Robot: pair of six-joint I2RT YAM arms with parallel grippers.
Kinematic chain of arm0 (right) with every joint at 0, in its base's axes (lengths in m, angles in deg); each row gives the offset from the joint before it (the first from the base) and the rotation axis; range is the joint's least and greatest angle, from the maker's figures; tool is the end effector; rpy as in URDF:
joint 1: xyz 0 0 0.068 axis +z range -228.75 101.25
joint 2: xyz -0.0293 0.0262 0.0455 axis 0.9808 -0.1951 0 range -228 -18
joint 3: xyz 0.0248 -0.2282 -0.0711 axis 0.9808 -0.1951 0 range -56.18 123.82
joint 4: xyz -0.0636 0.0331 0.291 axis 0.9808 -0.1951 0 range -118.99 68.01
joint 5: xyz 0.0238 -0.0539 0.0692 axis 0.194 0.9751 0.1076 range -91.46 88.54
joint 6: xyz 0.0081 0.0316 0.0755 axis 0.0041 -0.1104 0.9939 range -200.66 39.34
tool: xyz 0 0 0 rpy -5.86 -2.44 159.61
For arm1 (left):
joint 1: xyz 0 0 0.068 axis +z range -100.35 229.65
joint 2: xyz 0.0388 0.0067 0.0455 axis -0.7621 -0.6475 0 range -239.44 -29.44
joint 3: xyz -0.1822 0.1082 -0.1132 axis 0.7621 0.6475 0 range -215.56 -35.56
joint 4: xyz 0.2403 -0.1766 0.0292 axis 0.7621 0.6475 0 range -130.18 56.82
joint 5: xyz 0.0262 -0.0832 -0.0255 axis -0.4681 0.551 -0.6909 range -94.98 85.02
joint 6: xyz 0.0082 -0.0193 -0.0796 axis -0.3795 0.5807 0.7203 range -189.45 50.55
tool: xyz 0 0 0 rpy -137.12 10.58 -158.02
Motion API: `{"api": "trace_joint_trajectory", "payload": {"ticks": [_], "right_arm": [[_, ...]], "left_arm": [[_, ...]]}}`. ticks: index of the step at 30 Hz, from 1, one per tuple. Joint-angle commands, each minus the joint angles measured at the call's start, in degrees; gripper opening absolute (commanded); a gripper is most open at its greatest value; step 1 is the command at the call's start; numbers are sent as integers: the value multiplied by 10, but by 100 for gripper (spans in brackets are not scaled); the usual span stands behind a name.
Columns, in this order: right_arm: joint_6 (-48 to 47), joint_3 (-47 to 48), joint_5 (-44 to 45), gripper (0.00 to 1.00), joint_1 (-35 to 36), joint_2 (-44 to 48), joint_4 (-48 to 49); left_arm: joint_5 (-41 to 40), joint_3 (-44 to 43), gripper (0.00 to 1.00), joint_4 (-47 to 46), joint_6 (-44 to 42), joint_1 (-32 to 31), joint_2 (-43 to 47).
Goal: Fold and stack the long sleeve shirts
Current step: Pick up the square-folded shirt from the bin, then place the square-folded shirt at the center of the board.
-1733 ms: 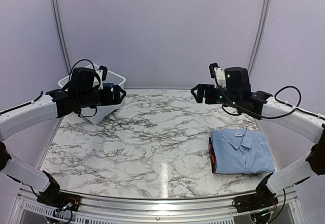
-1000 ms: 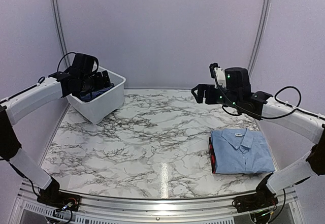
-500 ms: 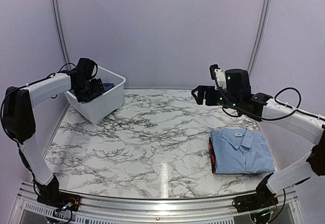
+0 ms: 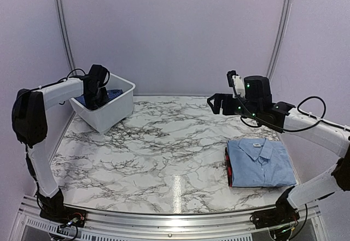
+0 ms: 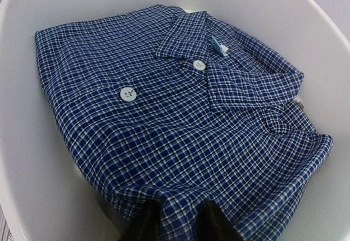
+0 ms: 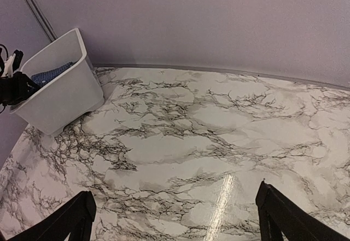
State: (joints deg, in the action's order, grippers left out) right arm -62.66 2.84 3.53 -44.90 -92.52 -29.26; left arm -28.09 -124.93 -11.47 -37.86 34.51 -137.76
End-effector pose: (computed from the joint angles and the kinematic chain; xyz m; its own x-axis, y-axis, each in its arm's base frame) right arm 0.3221 0.2086 0.2607 -0.4565 0.0644 -0.8874 -0.3651 0.8960 0.2529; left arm 0.4667 -0.0972 0.1927 -0.5999 -0.3370 -0.7256 -0.3867 0.9161 -0.1058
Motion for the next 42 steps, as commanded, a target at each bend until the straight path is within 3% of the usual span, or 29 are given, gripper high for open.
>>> {"api": "trace_joint_trajectory", "payload": {"ticks": [1, 5, 16, 25, 29, 35, 42], "right_arm": [[2, 5, -9, 99, -2, 15, 15], [2, 5, -11, 98, -2, 17, 13], [5, 6, -18, 99, -2, 17, 9], [6, 8, -23, 99, -2, 12, 16], [5, 11, -25, 99, -2, 7, 16], [6, 21, -20, 98, -2, 6, 16], [12, 23, 25, 99, -2, 21, 12]], "left_arm": [[-32, -43, 19, 38, -23, 2, -26], [-47, -102, 0, 38, -41, 6, -28], [-83, -230, 0, 8, -109, 6, 14], [29, -241, 0, -121, -166, -4, 115], [77, -254, 0, -170, -214, -43, 149], [98, -288, 0, -209, -286, -157, 176], [168, -311, 0, -224, -248, -245, 160]]}}
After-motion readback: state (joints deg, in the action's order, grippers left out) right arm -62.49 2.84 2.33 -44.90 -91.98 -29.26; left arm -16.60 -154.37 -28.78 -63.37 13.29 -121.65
